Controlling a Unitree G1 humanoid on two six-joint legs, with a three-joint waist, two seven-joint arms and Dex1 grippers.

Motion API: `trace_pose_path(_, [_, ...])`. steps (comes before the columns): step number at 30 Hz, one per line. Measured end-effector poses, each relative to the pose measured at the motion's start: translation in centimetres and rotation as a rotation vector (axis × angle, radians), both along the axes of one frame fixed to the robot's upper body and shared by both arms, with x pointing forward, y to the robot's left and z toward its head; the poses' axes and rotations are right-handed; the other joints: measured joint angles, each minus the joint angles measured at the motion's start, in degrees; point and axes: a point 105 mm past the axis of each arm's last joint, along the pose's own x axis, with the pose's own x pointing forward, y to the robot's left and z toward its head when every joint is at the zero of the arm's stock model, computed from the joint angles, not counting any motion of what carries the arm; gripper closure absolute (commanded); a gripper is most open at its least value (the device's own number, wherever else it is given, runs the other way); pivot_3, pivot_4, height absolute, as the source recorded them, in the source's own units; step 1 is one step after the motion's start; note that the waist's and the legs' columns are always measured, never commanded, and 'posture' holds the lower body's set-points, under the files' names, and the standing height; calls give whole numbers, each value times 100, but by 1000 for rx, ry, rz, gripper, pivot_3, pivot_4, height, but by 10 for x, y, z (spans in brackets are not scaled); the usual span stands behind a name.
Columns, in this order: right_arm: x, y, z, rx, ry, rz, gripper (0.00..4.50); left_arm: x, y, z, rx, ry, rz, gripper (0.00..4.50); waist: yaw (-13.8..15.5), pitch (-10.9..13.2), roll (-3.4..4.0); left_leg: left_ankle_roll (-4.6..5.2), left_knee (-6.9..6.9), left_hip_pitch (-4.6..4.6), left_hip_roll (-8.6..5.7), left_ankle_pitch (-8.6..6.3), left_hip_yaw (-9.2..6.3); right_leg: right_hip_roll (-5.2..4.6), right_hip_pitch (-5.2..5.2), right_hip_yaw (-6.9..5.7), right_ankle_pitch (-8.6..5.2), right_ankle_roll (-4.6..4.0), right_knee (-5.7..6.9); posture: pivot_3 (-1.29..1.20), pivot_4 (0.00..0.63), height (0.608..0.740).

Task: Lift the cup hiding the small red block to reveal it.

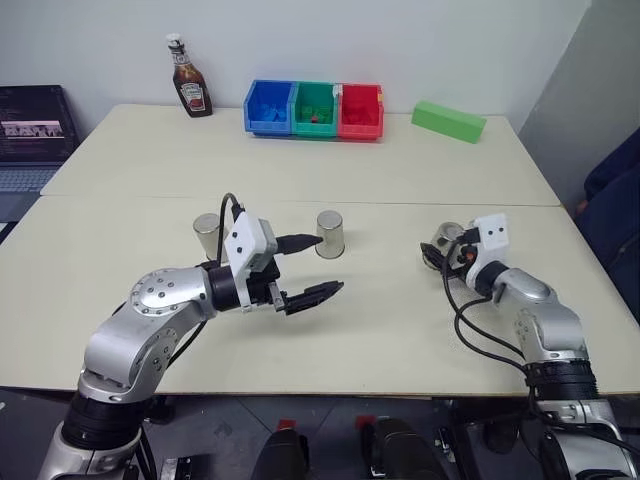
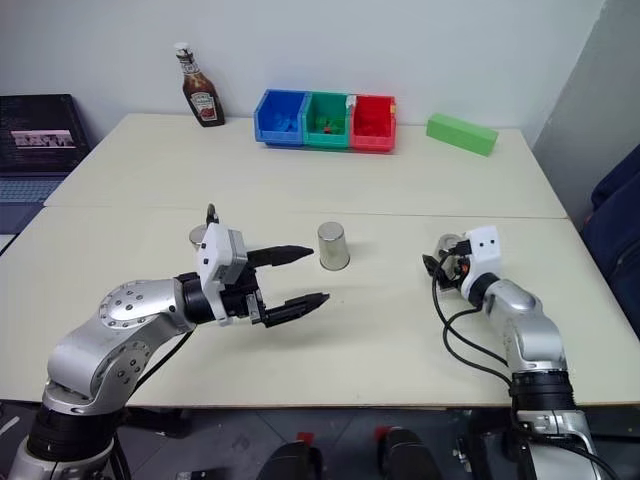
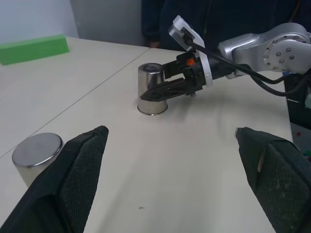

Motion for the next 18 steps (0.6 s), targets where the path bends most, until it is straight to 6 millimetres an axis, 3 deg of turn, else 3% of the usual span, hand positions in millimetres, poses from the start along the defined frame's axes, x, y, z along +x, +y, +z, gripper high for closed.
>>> trace_pose_path(5, [1, -1, -1, 1, -13, -1, 1841, 0, 1, -1, 8, 0, 5, 0, 0, 0, 0, 0, 0, 2, 0, 0, 0, 0, 0, 0, 0, 0, 2, 0, 150, 740])
trace_pose_path(11, [1, 0, 8, -9, -31, 19, 1846, -1, 2, -4, 15, 6, 2, 0, 0, 2, 3, 0, 0, 1, 1, 0, -1, 0, -2, 0, 0, 0, 3, 0, 150, 740])
trace_pose_path(18, [-15, -11, 64, -58, -132, -16, 1846, -3, 3, -9, 15, 28, 5, 0, 9, 3, 7, 0, 0, -7, 2, 0, -8, -1, -5, -5, 0, 1, 0, 0, 150, 740])
